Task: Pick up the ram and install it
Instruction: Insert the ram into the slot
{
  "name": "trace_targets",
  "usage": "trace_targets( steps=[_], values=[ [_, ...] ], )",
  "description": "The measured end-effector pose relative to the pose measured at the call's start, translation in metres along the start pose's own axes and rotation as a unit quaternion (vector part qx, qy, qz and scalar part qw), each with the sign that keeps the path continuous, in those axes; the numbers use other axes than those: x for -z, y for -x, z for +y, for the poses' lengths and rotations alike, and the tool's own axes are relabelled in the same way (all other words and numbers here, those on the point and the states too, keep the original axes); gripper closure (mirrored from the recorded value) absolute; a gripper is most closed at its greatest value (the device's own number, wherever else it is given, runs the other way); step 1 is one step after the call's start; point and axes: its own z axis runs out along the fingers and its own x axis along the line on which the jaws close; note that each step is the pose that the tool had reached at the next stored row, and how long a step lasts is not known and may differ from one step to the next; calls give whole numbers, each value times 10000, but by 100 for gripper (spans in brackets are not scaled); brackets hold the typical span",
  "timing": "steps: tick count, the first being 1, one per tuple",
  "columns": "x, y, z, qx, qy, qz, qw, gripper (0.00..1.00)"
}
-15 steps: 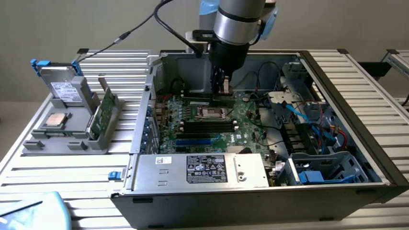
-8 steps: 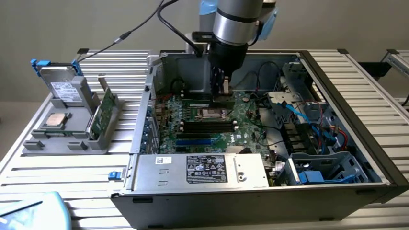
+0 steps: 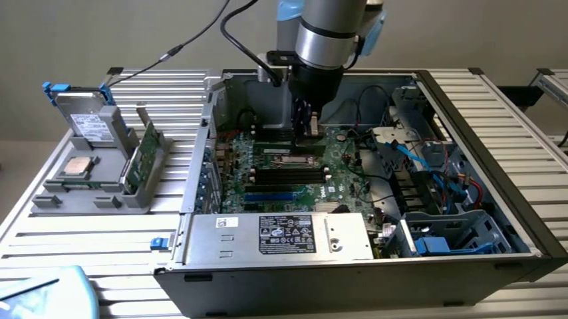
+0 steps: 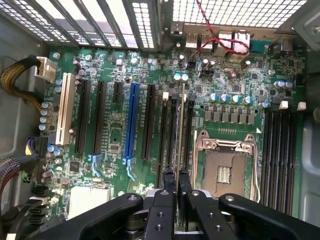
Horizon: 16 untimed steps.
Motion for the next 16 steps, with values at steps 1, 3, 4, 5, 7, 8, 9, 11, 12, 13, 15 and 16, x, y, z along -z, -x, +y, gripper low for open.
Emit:
trace_targets(
  steps=[1, 3, 4, 5, 7, 8, 9, 11, 12, 13, 15, 16],
  values=[
    [-12, -3, -1, 9, 0, 5, 10000, 86],
    [-30, -7, -4, 27, 1, 33, 10000, 86],
    [-33, -7, -4, 33, 4, 68, 10000, 86],
    [-35, -7, -5, 31, 8, 112, 9999, 86],
    [-38, -7, -5, 13, 7, 251, 9997, 86],
    [-39, -7, -5, 3, -2, 324, 9995, 86],
    [-39, -7, -5, -7, -22, 386, 9993, 86],
    [-40, -4, -6, -25, -103, 487, 9988, 86],
    [-40, 1, -6, -33, -153, 523, 9985, 86],
    [-41, 12, -7, -41, -207, 547, 9983, 86],
    [-49, 32, -9, -48, -264, 569, 9980, 86],
    [-59, 39, -6, -51, -274, 572, 9980, 86]
  ],
)
